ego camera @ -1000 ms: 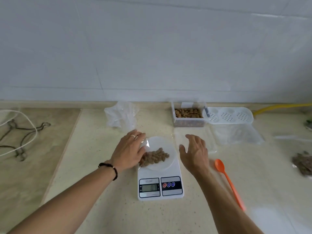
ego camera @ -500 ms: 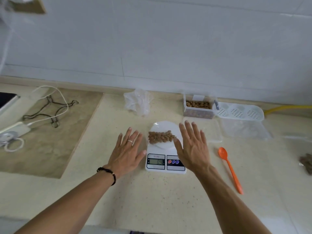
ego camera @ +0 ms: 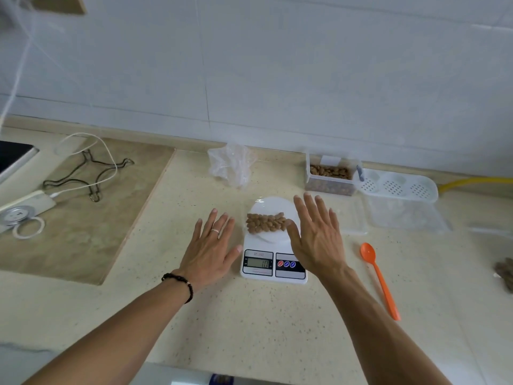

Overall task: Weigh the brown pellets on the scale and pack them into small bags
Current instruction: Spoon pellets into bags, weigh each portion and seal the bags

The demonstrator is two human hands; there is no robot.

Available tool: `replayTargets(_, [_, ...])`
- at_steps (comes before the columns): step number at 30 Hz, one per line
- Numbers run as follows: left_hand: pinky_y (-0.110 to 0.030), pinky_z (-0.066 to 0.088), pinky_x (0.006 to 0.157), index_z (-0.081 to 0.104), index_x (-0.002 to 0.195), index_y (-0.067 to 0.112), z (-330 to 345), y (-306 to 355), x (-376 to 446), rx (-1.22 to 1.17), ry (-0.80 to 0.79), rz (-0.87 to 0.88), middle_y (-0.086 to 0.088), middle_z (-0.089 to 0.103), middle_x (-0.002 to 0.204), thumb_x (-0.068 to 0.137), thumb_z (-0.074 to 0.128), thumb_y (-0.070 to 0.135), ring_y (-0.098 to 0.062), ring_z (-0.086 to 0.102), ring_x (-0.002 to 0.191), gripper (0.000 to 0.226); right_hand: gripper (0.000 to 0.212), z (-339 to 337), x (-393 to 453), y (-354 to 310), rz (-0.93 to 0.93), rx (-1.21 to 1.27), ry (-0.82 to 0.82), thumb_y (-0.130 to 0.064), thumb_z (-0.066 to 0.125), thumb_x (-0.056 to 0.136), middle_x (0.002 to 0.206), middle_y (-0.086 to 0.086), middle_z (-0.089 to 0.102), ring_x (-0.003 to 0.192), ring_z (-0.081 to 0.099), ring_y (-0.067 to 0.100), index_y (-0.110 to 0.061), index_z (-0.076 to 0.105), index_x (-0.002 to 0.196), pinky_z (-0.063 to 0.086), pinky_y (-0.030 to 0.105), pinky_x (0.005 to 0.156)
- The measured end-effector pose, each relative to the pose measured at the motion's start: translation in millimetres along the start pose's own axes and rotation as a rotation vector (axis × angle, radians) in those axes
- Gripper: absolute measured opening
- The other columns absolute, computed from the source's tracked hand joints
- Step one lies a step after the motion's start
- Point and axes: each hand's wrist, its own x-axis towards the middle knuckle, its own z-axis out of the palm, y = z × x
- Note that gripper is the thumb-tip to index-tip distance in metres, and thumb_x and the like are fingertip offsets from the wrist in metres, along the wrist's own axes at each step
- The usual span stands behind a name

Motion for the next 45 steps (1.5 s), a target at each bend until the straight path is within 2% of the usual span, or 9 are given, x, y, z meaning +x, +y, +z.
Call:
replayTargets(7, [-0.047,-0.002,0.119,0.015,0.154,0.009,-12.9,7.1,40.4,-0.03,0.062,0.089,-0.01,0.012,0.162,0.09,0.004,0.06,-0.026,-0.007,0.149,0.082,0.061,-4.8,20.8,13.2,0.083,0.106,0.022,-0.051,0.021,0.101,0.163,0.004,0.008,0.15,0.004,0.023,-0.022,0.013,0.154,0.009,0.043,0.121])
replayTargets(13, [-0.044,-0.006,0.12,0.012,0.154,0.013,-23.0,25.2,99.8,-0.018,0.039,0.194,-0.007,0.007,0.162,0.089,0.001,0.061,-0.022,-0.012,0.149,0.082,0.058,-10.7,28.7,41.1,0.38,0.312,-0.031,-0.042,0.037,0.101,0.151,0.011,0.037,0.133,0.041,0.03,-0.018,0.021,0.151,0.036,0.047,0.106])
replayTargets(20, [-0.044,-0.005,0.121,0.007,0.154,0.011,-21.5,60.3,155.2,-0.004,-0.075,0.296,-0.006,0.002,0.163,0.1,0.029,0.049,-0.021,-0.014,0.148,0.069,0.051,2.6,35.2,74.3,0.733,0.613,-0.224,-0.041,0.047,0.097,0.131,0.009,0.06,0.118,0.057,0.029,-0.019,0.04,0.142,0.041,0.034,0.099])
replayTargets(22, [-0.045,-0.003,0.121,0.009,0.154,0.011,-18.4,66.3,165.0,-0.003,-0.102,0.328,-0.006,0.005,0.163,0.1,0.031,0.049,-0.02,-0.012,0.149,0.069,0.051,15.6,38.1,79.0,0.771,0.682,-0.252,-0.044,0.051,0.093,0.117,0.007,0.067,0.104,0.065,0.025,-0.015,0.048,0.135,0.049,0.041,0.097])
replayTargets(26, [-0.046,-0.001,0.121,0.009,0.153,0.012,-13.6,68.8,179.5,-0.014,-0.135,0.375,-0.006,0.011,0.162,0.099,0.034,0.05,-0.02,-0.007,0.149,0.07,0.03,22.8,46.5,71.5,0.837,1.005,-0.182,-0.019,0.058,0.095,0.098,0.014,0.071,0.078,0.066,0.017,-0.004,0.054,0.121,0.053,0.029,0.071])
replayTargets(32, [-0.046,0.007,0.12,0.015,0.151,0.01,-22.6,67.3,187.1,-0.146,-0.154,0.361,-0.013,0.03,0.154,0.097,0.042,0.049,-0.023,0.013,0.148,0.072,0.016,10.5,59.1,61.0,0.756,1.085,-0.043,-0.003,0.063,0.089,0.083,0.009,0.071,0.067,0.061,0.014,-0.006,0.061,0.104,0.051,0.021,0.059])
replayTargets(37, [-0.029,0.046,0.093,0.03,0.142,0.019,-59.4,74.6,190.3,-0.664,-0.109,0.22,0.004,0.048,0.123,0.09,0.062,0.046,-0.013,0.05,0.113,0.066,0.011,-24.7,73.6,57.2,0.563,0.972,0.051,-0.003,0.063,0.088,0.077,0.006,0.072,0.064,0.062,0.011,-0.011,0.066,0.095,0.048,0.013,0.054])
replayTargets(41, [-0.027,0.052,0.068,0.056,0.103,0.011,-98.4,79.9,196.5,-0.964,-0.059,0.073,-0.001,0.062,0.086,0.088,0.068,0.024,-0.018,0.062,0.079,0.024,0.01,-59.4,79.7,49.1,0.471,0.929,0.112,-0.006,0.064,0.088,0.082,0.009,0.07,0.067,0.062,0.011,-0.012,0.069,0.093,0.051,0.014,0.057])
replayTargets(45, [-0.016,0.048,0.056,0.056,0.075,0.004,-139.3,79.6,190.7,-1.114,-0.137,0.078,-0.007,0.065,0.069,0.087,0.069,0.01,-0.018,0.066,0.068,0.019,0.007,-93.1,76.8,48.1,0.476,0.983,0.173,-0.006,0.069,0.085,0.073,0.006,0.068,0.062,0.059,0.011,-0.009,0.072,0.09,0.054,0.023,0.061])
